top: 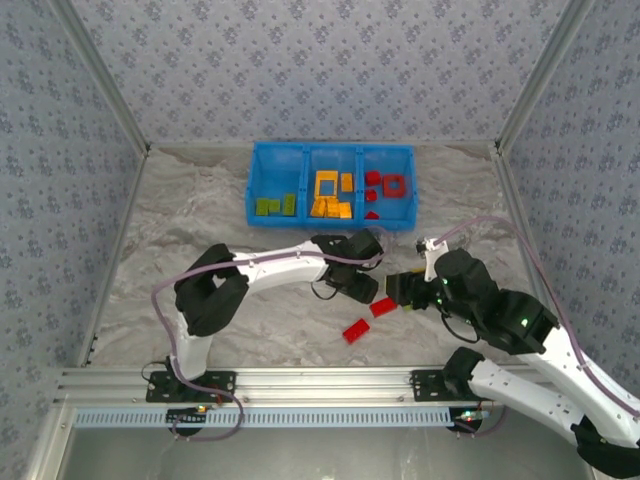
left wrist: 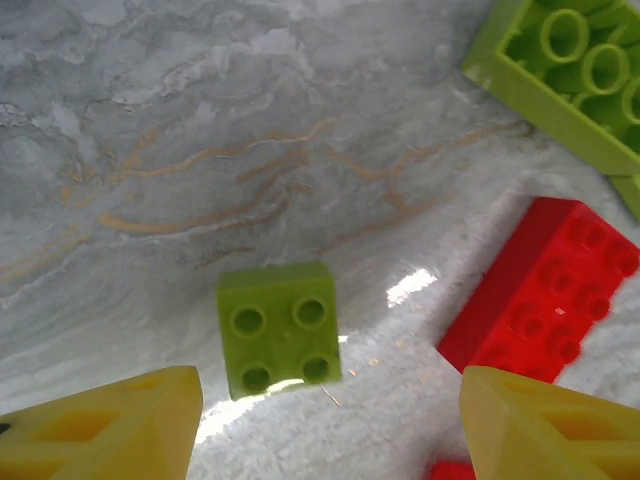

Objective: Sort the legos into containers by color

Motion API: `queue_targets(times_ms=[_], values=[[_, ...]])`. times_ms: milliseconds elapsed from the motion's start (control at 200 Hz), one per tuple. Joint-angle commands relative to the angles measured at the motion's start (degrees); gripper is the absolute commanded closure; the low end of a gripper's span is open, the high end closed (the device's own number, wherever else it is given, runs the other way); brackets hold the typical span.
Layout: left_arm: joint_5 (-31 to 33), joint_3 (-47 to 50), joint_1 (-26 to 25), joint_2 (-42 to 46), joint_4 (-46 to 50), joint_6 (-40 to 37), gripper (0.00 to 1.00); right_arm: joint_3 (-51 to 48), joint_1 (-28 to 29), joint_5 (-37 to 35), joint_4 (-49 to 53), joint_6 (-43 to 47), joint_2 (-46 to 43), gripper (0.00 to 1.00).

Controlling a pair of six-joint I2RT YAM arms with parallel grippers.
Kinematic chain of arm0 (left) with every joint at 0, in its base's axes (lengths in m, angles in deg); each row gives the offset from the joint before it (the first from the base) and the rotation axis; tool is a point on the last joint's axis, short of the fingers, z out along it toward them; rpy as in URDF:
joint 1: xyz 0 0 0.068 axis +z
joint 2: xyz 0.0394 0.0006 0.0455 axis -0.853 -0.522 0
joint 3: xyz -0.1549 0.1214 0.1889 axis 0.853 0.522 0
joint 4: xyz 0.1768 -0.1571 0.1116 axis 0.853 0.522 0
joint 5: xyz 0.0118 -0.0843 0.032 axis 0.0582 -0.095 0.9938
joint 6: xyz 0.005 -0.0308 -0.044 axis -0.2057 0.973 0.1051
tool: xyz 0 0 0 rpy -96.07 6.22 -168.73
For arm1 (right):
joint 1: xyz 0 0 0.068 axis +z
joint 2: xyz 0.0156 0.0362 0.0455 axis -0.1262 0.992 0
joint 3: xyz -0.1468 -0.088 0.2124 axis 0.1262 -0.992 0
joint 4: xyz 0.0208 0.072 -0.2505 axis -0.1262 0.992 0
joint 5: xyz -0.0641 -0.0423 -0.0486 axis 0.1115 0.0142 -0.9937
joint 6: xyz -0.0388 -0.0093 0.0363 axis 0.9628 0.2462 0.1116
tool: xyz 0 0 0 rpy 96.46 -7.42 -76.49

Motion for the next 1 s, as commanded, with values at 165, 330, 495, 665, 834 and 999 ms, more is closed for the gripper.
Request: queue_targets(times_ms=[165,330,495,665,834,999], values=[[4.9,-3.6,-1.0,-5.0,2.8,-2.7,0.38,-0.7,0.7,-0.3,-0.4,-1.9,-0.3,0.38],[5.6,-4.1,-1.1,-6.2,1.9,-3.1,0.56,-1.9,0.7,0.1,-0.7,-2.5,-0.3,0.39],[9.0,-2.6,-1.4,-3.5,1.4,-2.5,0.67,-2.2,0.8,0.5,-1.4,-2.3,-0.5,0.4],[11.2,1.5,1.4,7.4,3.1,-0.4,0.68,-2.4,1.3,3.7,-7.0,0.8,3.3,0.41],[8.6,4.3,10.1,19.2,6.0,-0.7,0.66,-0.9,8.9,0.1,-18.5,6.4,12.6,0.39],[5.2,0.6,21.7,20.2,8.8,-5.1,0.66,3.4,15.5,-8.0,-33.5,14.8,26.0,0.38]])
